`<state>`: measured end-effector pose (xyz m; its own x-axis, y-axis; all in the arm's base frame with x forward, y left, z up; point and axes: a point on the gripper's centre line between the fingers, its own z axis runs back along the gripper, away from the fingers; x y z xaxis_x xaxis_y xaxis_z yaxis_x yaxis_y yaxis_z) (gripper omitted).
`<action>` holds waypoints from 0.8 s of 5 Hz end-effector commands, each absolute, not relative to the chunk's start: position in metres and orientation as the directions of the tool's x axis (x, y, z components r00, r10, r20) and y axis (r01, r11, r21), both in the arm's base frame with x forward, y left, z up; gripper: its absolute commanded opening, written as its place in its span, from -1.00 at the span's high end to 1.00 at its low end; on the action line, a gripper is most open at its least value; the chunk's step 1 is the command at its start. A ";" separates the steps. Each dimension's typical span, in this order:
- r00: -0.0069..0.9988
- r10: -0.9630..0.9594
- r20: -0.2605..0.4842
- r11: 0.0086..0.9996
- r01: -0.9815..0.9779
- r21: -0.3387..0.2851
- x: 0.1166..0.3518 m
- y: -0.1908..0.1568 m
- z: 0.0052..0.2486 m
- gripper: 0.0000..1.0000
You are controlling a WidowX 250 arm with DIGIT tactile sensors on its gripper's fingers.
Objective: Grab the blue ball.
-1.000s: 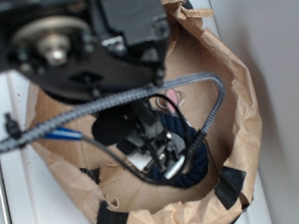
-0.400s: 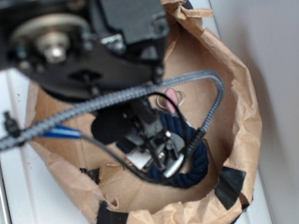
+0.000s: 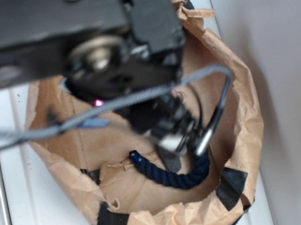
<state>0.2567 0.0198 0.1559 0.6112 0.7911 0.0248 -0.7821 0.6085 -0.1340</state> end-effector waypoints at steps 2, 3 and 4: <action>0.459 0.878 0.134 0.474 -0.873 -0.119 0.285 0.075 0.106 -1.00; 0.549 0.823 0.145 0.565 -0.819 -0.103 0.276 0.086 0.109 -1.00; 0.549 0.823 0.145 0.565 -0.819 -0.103 0.276 0.086 0.109 -1.00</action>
<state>0.2779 0.0748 0.0940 0.5722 0.8133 0.1052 -0.8121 0.5798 -0.0653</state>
